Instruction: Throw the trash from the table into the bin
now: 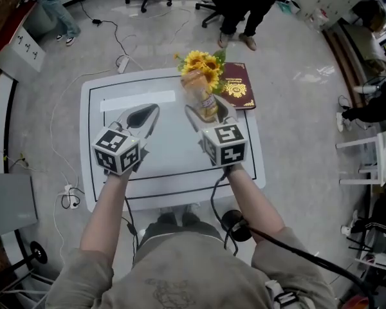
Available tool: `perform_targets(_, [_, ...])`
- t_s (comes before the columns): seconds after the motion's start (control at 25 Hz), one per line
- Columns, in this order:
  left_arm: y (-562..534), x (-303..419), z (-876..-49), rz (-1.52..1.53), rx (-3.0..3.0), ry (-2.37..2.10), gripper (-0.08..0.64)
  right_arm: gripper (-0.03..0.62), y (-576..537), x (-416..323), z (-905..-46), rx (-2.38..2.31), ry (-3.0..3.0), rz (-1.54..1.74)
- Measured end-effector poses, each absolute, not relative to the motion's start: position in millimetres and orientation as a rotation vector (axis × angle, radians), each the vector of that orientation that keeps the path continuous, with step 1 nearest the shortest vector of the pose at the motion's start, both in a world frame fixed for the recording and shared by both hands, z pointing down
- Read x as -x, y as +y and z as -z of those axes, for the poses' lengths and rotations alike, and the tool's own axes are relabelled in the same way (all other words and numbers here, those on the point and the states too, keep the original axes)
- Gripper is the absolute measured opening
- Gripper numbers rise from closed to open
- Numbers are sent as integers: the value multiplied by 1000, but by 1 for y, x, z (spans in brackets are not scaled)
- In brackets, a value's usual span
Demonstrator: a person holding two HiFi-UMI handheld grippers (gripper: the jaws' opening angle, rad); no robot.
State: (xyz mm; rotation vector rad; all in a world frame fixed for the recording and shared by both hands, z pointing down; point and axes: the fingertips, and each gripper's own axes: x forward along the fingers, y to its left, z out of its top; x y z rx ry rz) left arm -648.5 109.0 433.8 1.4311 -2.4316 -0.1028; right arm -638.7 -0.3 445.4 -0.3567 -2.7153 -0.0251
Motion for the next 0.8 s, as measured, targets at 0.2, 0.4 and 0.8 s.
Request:
perform_targets(0.2, [111,627,-362,64,-1521,-2534,-2,319,2,608,-368,434,-2881,63])
perform_targets(0.4, [114,597,-307,63,-1601,-2606,-2,319,4,572,-308,466,-3006,138])
perform_targets(0.8, [128,525,-250,6,-1661,-2707,-2,319,8,504,-271,491,-3107,171])
